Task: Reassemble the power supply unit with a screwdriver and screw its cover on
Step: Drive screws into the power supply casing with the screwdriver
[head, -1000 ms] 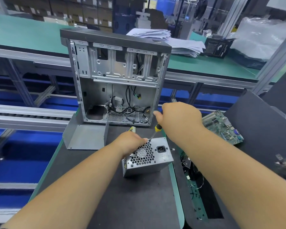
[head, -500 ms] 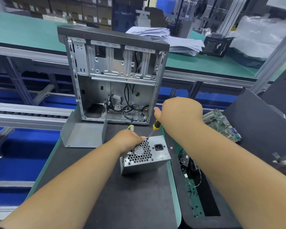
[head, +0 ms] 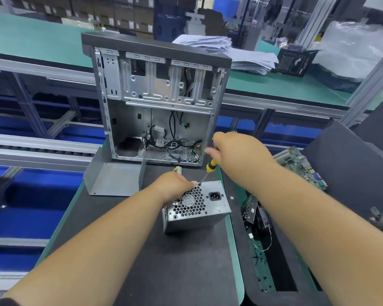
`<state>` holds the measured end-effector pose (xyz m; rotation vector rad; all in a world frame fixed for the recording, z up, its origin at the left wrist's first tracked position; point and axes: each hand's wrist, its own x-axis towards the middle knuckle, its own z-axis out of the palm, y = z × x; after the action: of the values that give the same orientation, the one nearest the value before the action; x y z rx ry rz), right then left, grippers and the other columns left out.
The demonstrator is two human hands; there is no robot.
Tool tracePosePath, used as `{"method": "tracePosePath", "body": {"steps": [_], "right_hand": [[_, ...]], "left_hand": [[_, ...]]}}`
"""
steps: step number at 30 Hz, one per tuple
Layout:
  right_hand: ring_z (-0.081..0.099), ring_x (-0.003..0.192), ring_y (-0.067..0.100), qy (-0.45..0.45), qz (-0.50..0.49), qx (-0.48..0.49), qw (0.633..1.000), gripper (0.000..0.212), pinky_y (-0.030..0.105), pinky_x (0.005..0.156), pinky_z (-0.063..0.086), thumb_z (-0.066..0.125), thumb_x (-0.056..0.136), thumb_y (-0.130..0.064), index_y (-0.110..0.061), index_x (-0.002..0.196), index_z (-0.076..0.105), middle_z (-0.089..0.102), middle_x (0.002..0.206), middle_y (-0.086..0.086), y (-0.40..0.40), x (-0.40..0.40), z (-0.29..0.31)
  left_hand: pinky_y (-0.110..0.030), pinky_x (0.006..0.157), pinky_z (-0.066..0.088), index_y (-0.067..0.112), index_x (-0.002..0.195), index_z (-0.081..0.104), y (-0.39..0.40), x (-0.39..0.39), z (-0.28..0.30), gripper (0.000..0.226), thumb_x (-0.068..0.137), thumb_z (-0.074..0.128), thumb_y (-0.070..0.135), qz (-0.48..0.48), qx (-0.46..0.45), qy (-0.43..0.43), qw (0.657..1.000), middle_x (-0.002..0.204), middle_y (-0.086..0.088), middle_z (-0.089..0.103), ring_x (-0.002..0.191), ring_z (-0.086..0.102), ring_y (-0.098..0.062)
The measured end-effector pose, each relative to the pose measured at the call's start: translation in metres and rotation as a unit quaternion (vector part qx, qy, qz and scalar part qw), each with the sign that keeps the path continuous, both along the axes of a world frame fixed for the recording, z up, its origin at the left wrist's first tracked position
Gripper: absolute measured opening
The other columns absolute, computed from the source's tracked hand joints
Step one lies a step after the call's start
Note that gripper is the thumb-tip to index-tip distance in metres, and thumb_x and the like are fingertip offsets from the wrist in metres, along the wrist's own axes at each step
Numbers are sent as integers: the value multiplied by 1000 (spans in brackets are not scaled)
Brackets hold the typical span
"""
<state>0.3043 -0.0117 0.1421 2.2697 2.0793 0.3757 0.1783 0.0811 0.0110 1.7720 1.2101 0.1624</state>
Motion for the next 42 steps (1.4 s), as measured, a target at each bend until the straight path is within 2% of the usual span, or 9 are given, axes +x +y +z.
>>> {"method": "tracePosePath", "body": {"steps": [4, 7, 11, 20, 25, 29, 35, 38, 42], "right_hand": [[31, 52, 18, -37, -90, 21, 995, 14, 27, 46, 17, 47, 99, -19, -18, 87, 39, 29, 62, -2, 7, -22, -8], [40, 64, 21, 53, -23, -9, 998, 24, 31, 51, 24, 41, 102, -41, -18, 95, 38, 39, 73, -2, 7, -28, -2], [48, 75, 21, 102, 12, -99, 990, 10, 32, 56, 34, 48, 99, -16, -14, 108, 45, 54, 99, 6, -1, -14, 11], [50, 69, 19, 112, -29, -36, 993, 11, 34, 53, 32, 45, 102, -21, -11, 107, 43, 54, 82, 2, 3, -4, -1], [50, 67, 22, 108, -28, -53, 992, 9, 33, 54, 34, 44, 102, -17, -10, 103, 39, 52, 77, 4, 18, -10, -2], [47, 64, 18, 141, -27, -43, 989, 14, 33, 52, 33, 48, 98, -30, -16, 97, 46, 51, 73, 0, 18, -5, 5], [48, 57, 14, 271, -55, 153, 949, 6, 30, 50, 36, 52, 84, -31, -26, 81, 53, 53, 61, -6, 13, 13, -1], [48, 59, 14, 304, -78, 152, 937, 6, 31, 53, 34, 52, 87, -31, -27, 84, 55, 51, 61, -7, 24, 14, -18], [50, 63, 16, 300, -79, 104, 945, 8, 32, 53, 32, 50, 92, -36, -28, 89, 52, 52, 66, -6, 37, 5, -46]], "left_hand": [[-31, 57, 21, 18, 59, 27, -2, 1, 0, 52, 91, 61, 41, -4, 2, 5, 1000, 58, 0, 26, 58, 28, -21], [-30, 55, 21, 19, 57, 26, -1, 1, 0, 53, 90, 61, 41, 0, -5, 4, 1000, 53, 1, 25, 54, 27, -20], [-30, 62, 31, 16, 63, 35, 3, 1, -2, 47, 91, 60, 45, -5, -4, 5, 1000, 66, -3, 35, 65, 35, -22], [-27, 59, 32, 15, 67, 43, 15, 4, -6, 45, 92, 57, 50, -31, 13, 39, 999, 74, -4, 42, 63, 39, -19], [-29, 75, 37, 10, 84, 60, 22, 4, -7, 43, 92, 56, 52, -39, 8, 37, 999, 98, -8, 55, 88, 52, -25], [-29, 89, 36, 18, 129, 62, 33, 0, -1, 61, 86, 60, 61, -48, -41, 42, 997, 143, -3, 52, 124, 51, -24], [-32, 88, 40, 31, 124, 66, 47, -7, 1, 57, 79, 64, 67, -96, -57, 53, 992, 136, 7, 55, 113, 53, -19], [-36, 103, 45, 30, 106, 74, 53, -16, -3, 41, 82, 64, 62, -110, -63, -22, 992, 119, 9, 68, 113, 61, -14], [-22, 82, 52, 24, 98, 73, 64, -45, -10, 21, 89, 67, 41, -39, -114, -127, 985, 95, 2, 74, 90, 67, -9]]}}
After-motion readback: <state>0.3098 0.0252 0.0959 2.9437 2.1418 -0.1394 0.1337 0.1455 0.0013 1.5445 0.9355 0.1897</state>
